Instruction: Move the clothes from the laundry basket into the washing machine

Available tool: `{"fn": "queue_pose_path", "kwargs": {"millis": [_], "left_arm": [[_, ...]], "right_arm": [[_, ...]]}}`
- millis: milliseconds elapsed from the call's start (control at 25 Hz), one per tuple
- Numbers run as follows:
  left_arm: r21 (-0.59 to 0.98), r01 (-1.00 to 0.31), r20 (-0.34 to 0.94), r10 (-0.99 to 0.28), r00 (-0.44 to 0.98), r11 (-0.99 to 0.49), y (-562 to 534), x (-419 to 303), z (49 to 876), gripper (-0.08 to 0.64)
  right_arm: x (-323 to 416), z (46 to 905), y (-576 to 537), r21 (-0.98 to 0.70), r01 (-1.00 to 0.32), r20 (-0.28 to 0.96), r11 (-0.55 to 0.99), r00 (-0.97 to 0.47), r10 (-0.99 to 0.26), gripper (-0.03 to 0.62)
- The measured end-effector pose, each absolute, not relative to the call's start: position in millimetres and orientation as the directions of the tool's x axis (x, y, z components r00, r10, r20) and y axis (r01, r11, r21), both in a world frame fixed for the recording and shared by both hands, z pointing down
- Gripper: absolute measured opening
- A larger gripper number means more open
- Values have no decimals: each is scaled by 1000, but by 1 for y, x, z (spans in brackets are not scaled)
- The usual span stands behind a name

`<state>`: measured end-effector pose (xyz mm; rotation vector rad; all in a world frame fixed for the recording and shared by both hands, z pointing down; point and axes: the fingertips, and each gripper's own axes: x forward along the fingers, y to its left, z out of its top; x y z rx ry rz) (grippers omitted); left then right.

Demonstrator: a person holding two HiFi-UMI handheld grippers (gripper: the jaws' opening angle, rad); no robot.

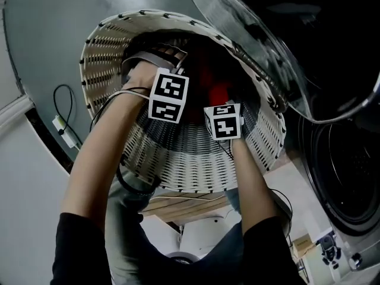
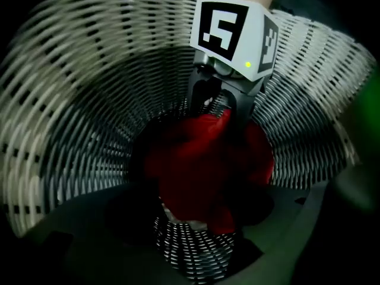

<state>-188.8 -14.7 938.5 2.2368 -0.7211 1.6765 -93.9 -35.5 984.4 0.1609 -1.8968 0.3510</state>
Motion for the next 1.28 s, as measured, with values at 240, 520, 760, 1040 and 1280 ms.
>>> {"fn": "queue_pose_path", "kwargs": {"millis": [240,520,760,1040,1280], "left_arm": [[-46,-457,962,-163,219,-888,-9,-183,982,405],[-44,-518,962,-175,208,-854,-7,-186,1022,352],[-23,-618,941,-225,251,-786,-14,-183,1008,85],[-32,-661,933,-260,250,-750,-14,-179,967,72],[-36,-718,921,-302,246,-695,-12,-185,907,71]], "right_arm": [[-102,1024,-45,-123,-319,942,940,-334,10,526],[-103,1054,-49,-194,-428,933,883,-358,32,535],[-103,1042,-45,-166,-384,938,908,-345,25,164],[-107,1001,-41,-159,-414,923,896,-384,-13,34],[-114,940,-40,-164,-421,896,892,-442,-43,32]]}}
